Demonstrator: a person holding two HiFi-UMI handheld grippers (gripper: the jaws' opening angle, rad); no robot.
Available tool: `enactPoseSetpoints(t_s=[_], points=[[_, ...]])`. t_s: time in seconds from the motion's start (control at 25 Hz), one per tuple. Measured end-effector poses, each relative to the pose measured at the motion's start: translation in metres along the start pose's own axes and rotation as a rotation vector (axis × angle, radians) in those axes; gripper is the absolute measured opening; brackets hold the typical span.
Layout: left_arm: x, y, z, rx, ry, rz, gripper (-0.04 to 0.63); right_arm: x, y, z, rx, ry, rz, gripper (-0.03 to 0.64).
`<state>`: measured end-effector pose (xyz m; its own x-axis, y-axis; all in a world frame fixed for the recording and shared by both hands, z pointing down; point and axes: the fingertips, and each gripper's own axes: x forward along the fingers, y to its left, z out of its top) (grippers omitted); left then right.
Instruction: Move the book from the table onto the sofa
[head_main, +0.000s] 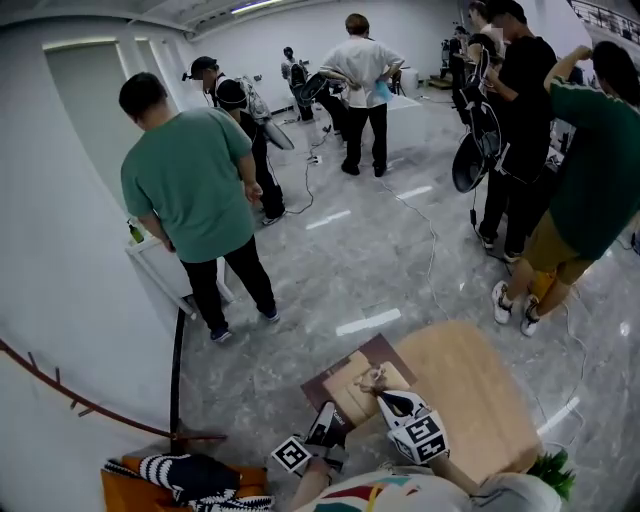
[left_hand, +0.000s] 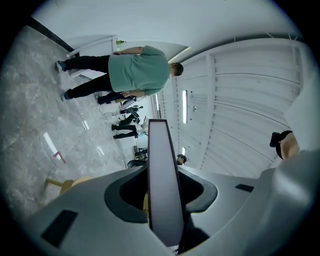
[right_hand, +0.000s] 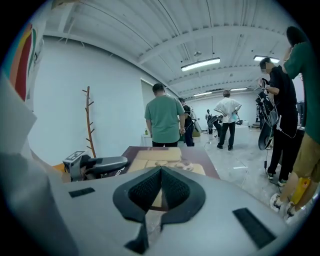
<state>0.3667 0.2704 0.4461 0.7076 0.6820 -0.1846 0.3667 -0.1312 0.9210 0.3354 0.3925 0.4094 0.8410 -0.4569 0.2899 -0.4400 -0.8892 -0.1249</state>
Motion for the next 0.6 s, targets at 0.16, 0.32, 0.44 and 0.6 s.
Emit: enactPoseSetpoints(t_s=[0.16,0.32,0.44,0.6], points=[[-0.014,-0.001,0.007,0.057,-0.055,0.01,0.153,-0.003,0.003,-0.003,-0.012,-0.006,0.022,0.012],[-0.048,-0.015,0.04,0.108,-0.159,0.012,0.153,0.007,0.03,0.002,-0.032,0.005,0.084,0.012],[-0.086,-0.019,0.066,0.15,-0.22,0.05,0.153,0.022,0.057,-0.003,-0.035,0.016,0.129,0.012],[-0.158,-0.035,0.087,0.244,-0.393,0.148,0.153,0.043,0.106,-0.002,-0.1,0.056,0.295,0.012]])
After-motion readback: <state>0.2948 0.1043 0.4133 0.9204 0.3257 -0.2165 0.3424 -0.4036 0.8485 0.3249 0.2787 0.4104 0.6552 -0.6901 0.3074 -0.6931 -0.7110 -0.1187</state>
